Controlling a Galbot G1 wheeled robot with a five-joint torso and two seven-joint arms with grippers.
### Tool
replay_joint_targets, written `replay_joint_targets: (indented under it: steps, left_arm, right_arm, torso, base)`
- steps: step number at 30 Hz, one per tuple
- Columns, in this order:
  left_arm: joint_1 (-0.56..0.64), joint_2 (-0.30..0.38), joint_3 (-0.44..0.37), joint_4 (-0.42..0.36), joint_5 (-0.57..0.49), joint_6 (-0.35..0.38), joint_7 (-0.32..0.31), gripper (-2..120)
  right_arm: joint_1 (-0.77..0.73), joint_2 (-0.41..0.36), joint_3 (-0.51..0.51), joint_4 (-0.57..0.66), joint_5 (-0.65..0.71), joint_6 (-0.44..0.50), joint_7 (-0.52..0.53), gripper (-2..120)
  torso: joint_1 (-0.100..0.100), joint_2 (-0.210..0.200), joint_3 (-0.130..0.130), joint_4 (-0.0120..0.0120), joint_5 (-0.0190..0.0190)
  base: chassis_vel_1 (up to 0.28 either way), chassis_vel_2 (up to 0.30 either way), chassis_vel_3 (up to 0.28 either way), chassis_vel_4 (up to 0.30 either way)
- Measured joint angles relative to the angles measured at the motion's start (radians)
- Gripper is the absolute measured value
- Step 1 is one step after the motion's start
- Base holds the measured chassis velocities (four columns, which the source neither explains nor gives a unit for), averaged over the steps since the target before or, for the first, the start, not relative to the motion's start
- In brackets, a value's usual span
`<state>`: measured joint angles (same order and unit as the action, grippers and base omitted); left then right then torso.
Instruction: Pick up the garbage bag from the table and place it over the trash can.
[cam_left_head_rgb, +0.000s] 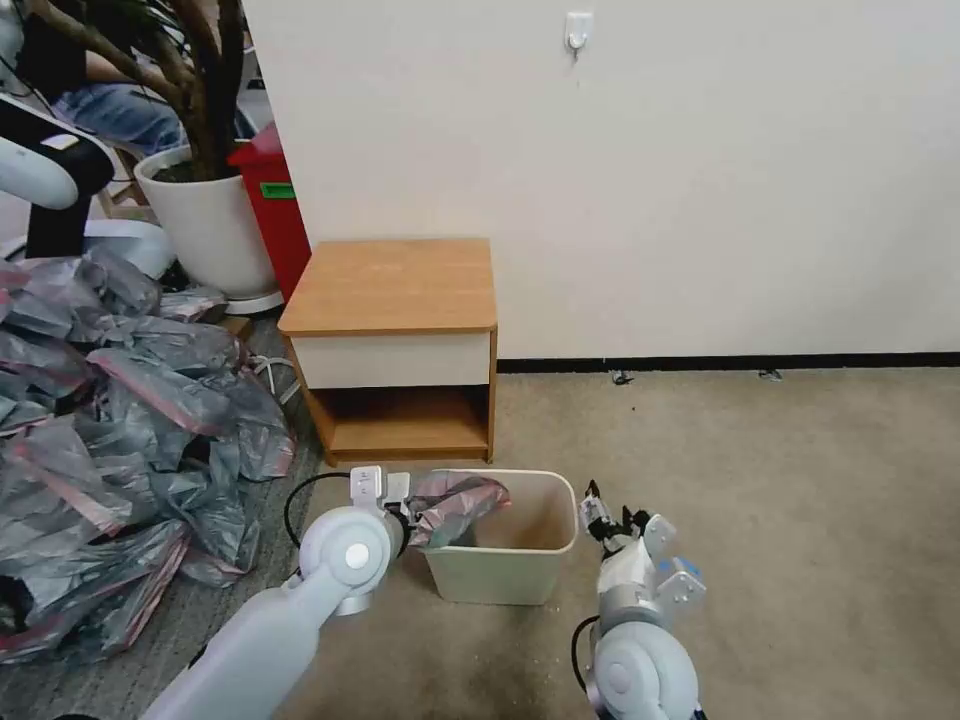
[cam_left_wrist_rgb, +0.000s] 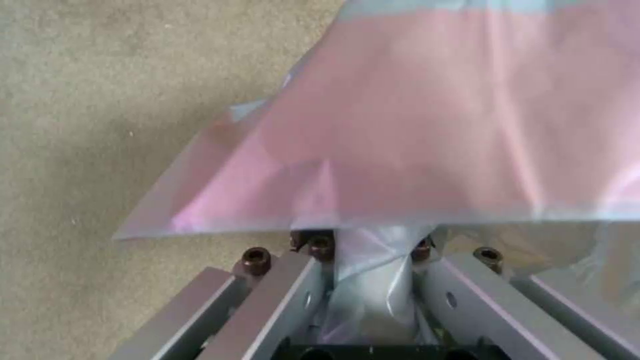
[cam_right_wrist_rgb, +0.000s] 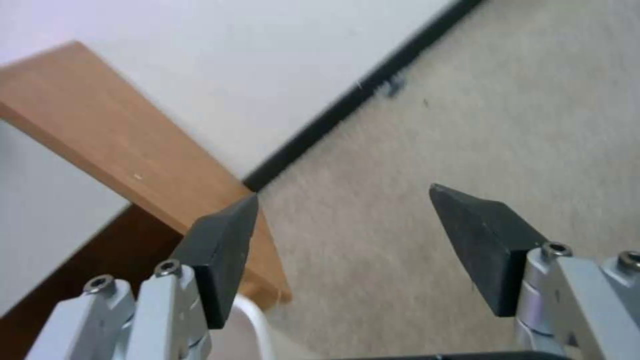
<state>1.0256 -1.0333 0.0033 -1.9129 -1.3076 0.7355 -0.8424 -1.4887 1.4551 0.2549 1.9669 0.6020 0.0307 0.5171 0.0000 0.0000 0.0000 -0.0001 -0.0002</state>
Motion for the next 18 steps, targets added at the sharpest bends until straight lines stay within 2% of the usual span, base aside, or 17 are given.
replay_joint_targets:
  steps: [4,7,8,9,12,13,16,18]
  left_arm:
    - [0.003,0.011,-0.001,-0.003,0.028,0.000,0.028,3]
    - [0.007,0.029,-0.001,-0.007,0.073,-0.002,0.076,3]
    - [0.007,0.029,-0.001,-0.007,0.073,-0.002,0.076,3]
    - [0.008,0.034,-0.001,-0.009,0.080,-0.005,0.087,3]
    - [0.013,0.057,-0.001,-0.025,0.113,-0.016,0.120,3]
    - [0.013,0.057,-0.001,-0.025,0.113,-0.016,0.120,3]
    - [0.021,0.069,-0.001,-0.046,0.127,-0.020,0.126,3]
    - [0.025,0.072,-0.001,-0.053,0.132,-0.021,0.127,3]
  right_arm:
    - [-0.011,-0.042,-0.008,0.025,-0.074,0.034,-0.065,78]
    - [-0.018,-0.135,-0.028,0.051,-0.168,0.100,-0.196,92]
    - [-0.018,-0.135,-0.028,0.051,-0.168,0.100,-0.196,92]
    - [-0.017,-0.166,-0.034,0.055,-0.188,0.117,-0.239,93]
    - [0.019,-0.323,-0.086,0.054,-0.267,0.155,-0.412,102]
    - [0.019,-0.323,-0.086,0.054,-0.267,0.155,-0.412,102]
    - [0.086,-0.433,-0.154,0.019,-0.339,0.158,-0.499,105]
    - [0.113,-0.461,-0.177,0.009,-0.356,0.153,-0.522,106]
  torso:
    - [0.000,0.000,0.000,0.0000,0.0000]
    - [0.000,0.000,0.000,-0.0001,0.0002]
    - [0.000,0.000,0.000,-0.0001,0.0002]
    - [0.000,0.000,0.000,0.0000,0.0002]
    - [0.000,0.000,0.000,0.0000,0.0004]
    - [0.000,0.000,0.000,0.0000,0.0004]
    - [0.000,0.000,0.000,0.0001,0.0005]
    - [0.000,0.000,0.000,0.0000,0.0005]
  base:
    - [0.000,0.000,0.000,0.000]
    - [0.000,0.000,0.000,0.000]
    - [0.000,0.000,0.000,0.000]
    - [0.000,0.000,0.000,0.000]
    - [0.000,0.000,0.000,0.000]
    - [0.000,0.000,0.000,0.000]
    - [0.000,0.000,0.000,0.000]
    - [0.000,0.000,0.000,0.000]
